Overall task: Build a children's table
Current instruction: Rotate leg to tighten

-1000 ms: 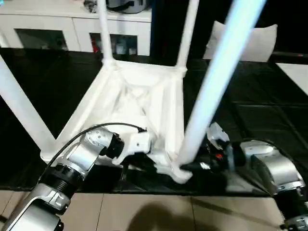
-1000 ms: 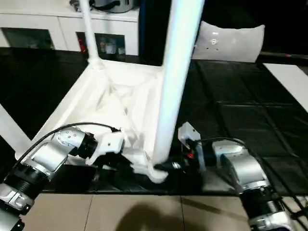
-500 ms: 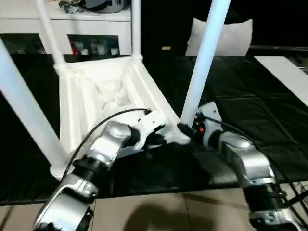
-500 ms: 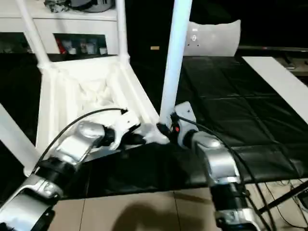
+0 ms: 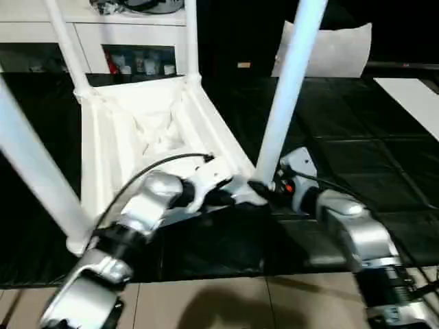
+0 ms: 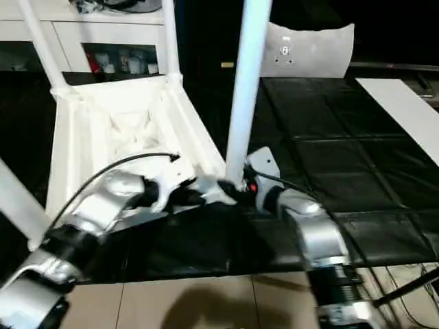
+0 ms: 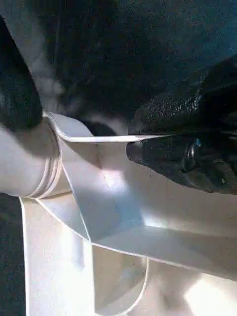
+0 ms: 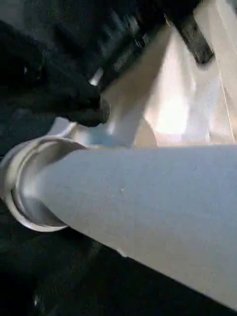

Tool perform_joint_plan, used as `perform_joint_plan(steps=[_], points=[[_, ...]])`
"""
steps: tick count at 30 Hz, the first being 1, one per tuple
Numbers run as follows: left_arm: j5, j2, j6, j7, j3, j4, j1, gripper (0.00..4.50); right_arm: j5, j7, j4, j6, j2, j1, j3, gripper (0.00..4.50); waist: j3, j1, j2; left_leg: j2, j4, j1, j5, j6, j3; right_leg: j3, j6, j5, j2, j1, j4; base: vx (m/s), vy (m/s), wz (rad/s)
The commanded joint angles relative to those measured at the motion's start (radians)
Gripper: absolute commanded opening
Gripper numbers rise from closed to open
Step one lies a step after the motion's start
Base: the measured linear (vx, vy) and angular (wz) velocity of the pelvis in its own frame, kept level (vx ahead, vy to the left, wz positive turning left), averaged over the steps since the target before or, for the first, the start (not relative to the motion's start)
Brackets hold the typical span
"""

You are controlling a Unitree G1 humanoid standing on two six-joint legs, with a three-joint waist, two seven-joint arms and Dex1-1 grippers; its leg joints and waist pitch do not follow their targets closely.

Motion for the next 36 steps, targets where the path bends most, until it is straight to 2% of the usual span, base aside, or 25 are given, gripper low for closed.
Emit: perform_joint_plan(steps=[1, 4, 6, 7, 9, 11, 13, 14, 15, 17, 19, 21, 22, 25, 27, 36], points=[[-0.019, 0.005, -0.069, -0.040, -0.017, -0.053, -0.016, 0.00, 0.043, 0.114, -0.017, -0.029, -0.022, -0.001, 0.031, 3.90, -0.070, 0.008, -0.004, 0.061, -0.062, -0.010, 0.023, 0.102, -0.025, 0.103, -0.008, -0.194, -0.102, 0.089, -0.074, 0.000, 0.000, 0.00], [-0.031, 0.050, -0.127, -0.135, -0.042, -0.078, 0.008, 0.00, 0.053, 0.240, 0.009, -0.061, -0.102, -0.006, 0.039, 4.04, -0.070, 0.024, -0.002, 0.059, -0.060, -0.008, 0.013, 0.102, -0.023, 0.103, 0.009, -0.219, -0.101, 0.087, -0.075, 0.000, 0.000, 0.00], [-0.036, 0.067, -0.140, -0.171, -0.053, -0.089, 0.017, 0.00, 0.050, 0.273, 0.025, -0.089, -0.127, -0.012, 0.044, 4.27, -0.069, 0.028, -0.005, 0.062, -0.062, -0.007, 0.016, 0.098, -0.023, 0.102, 0.009, -0.224, -0.100, 0.085, -0.074, 0.000, 0.000, 0.00], [-0.051, 0.097, -0.179, -0.245, -0.070, -0.106, 0.035, 0.00, 0.044, 0.338, 0.053, -0.168, -0.166, -0.020, 0.057, 4.34, -0.068, 0.031, -0.005, 0.063, -0.062, -0.005, 0.018, 0.094, -0.022, 0.103, 0.011, -0.232, -0.100, 0.083, -0.076, 0.000, 0.000, 0.00], [-0.069, 0.121, -0.219, -0.316, -0.085, -0.119, 0.051, 0.00, 0.052, 0.408, 0.065, -0.222, -0.192, -0.019, 0.068, 4.34, -0.070, 0.041, -0.003, 0.063, -0.061, -0.007, 0.022, 0.094, -0.022, 0.105, 0.005, -0.218, -0.103, 0.084, -0.070, 0.000, 0.000, 0.00], [-0.072, 0.131, -0.239, -0.347, -0.094, -0.117, 0.056, 0.00, 0.068, 0.458, 0.066, -0.220, -0.198, -0.016, 0.072, 4.34, -0.070, 0.046, 0.001, 0.068, -0.062, -0.004, 0.032, 0.096, -0.024, 0.106, -0.010, -0.192, -0.101, 0.080, -0.065, 0.000, 0.000, 0.00], [-0.071, 0.136, -0.252, -0.357, -0.099, -0.113, 0.057, 0.00, 0.079, 0.484, 0.067, -0.212, -0.201, -0.015, 0.074, 4.34, -0.069, 0.050, 0.000, 0.069, -0.062, -0.002, 0.021, 0.097, -0.022, 0.105, -0.016, -0.203, -0.102, 0.080, -0.069, 0.000, 0.000, 0.00], [-0.071, 0.139, -0.257, -0.363, -0.103, -0.110, 0.057, 0.00, 0.096, 0.515, 0.067, -0.191, -0.204, -0.015, 0.077, 4.34, -0.070, 0.054, 0.003, 0.069, -0.062, -0.003, 0.011, 0.096, -0.022, 0.103, -0.016, -0.213, -0.102, 0.083, -0.071, 0.000, 0.000, 0.00], [-0.071, 0.139, -0.259, -0.370, -0.106, -0.108, 0.056, 0.00, 0.107, 0.549, 0.072, -0.177, -0.211, -0.017, 0.084, 4.34, -0.069, 0.056, -0.002, 0.070, -0.063, -0.003, 0.006, 0.090, -0.022, 0.103, -0.011, -0.224, -0.102, 0.083, -0.073, 0.000, 0.000, 0.00], [-0.073, 0.140, -0.261, -0.382, -0.108, -0.107, 0.054, 0.00, 0.121, 0.596, 0.088, -0.161, -0.221, -0.024, 0.097, 4.07, -0.068, 0.060, -0.003, 0.066, -0.064, -0.002, -0.008, 0.083, -0.020, 0.102, 0.002, -0.254, -0.102, 0.084, -0.078, 0.000, 0.000, 0.00], [-0.074, 0.142, -0.265, -0.387, -0.107, -0.105, 0.052, 0.00, 0.129, 0.612, 0.104, -0.164, -0.223, -0.032, 0.101, 4.07, -0.066, 0.065, -0.005, 0.062, -0.064, -0.002, -0.017, 0.076, -0.018, 0.101, 0.024, -0.291, -0.100, 0.085, -0.085, 0.000, 0.000, 0.00], [-0.070, 0.147, -0.274, -0.394, -0.109, -0.097, 0.050, 0.00, 0.144, 0.624, 0.119, -0.158, -0.216, -0.045, 0.103, 3.76, -0.066, 0.065, -0.006, 0.058, -0.065, -0.001, -0.028, 0.068, -0.017, 0.097, 0.043, -0.324, -0.098, 0.085, -0.090, 0.000, 0.000, 0.00], [-0.069, 0.149, -0.277, -0.396, -0.110, -0.095, 0.051, 0.00, 0.147, 0.626, 0.121, -0.158, -0.213, -0.047, 0.104, 3.76, -0.067, 0.065, -0.005, 0.059, -0.065, -0.001, -0.025, 0.064, -0.018, 0.097, 0.051, -0.326, -0.096, 0.085, -0.090, 0.000, 0.000, 0.00], [-0.071, 0.153, -0.283, -0.405, -0.108, -0.096, 0.054, 0.00, 0.153, 0.647, 0.124, -0.155, -0.206, -0.049, 0.111, 3.59, -0.069, 0.066, -0.006, 0.062, -0.064, -0.002, -0.014, 0.066, -0.020, 0.097, 0.056, -0.300, -0.096, 0.084, -0.085, 0.000, 0.000, 0.00], [-0.070, 0.153, -0.286, -0.406, -0.107, -0.094, 0.053, 0.00, 0.152, 0.649, 0.125, -0.155, -0.205, -0.049, 0.112, 3.25, -0.070, 0.066, -0.006, 0.061, -0.064, -0.003, -0.005, 0.066, -0.021, 0.097, 0.054, -0.287, -0.097, 0.084, -0.083, 0.000, 0.000, 0.00], [-0.071, 0.156, -0.291, -0.409, -0.109, -0.089, 0.051, 0.00, 0.163, 0.681, 0.123, -0.124, -0.208, -0.052, 0.119, 2.47, -0.069, 0.066, -0.007, 0.057, -0.064, -0.005, -0.014, 0.060, -0.019, 0.093, 0.082, -0.314, -0.093, 0.085, -0.090, 0.000, 0.000, 0.00]])
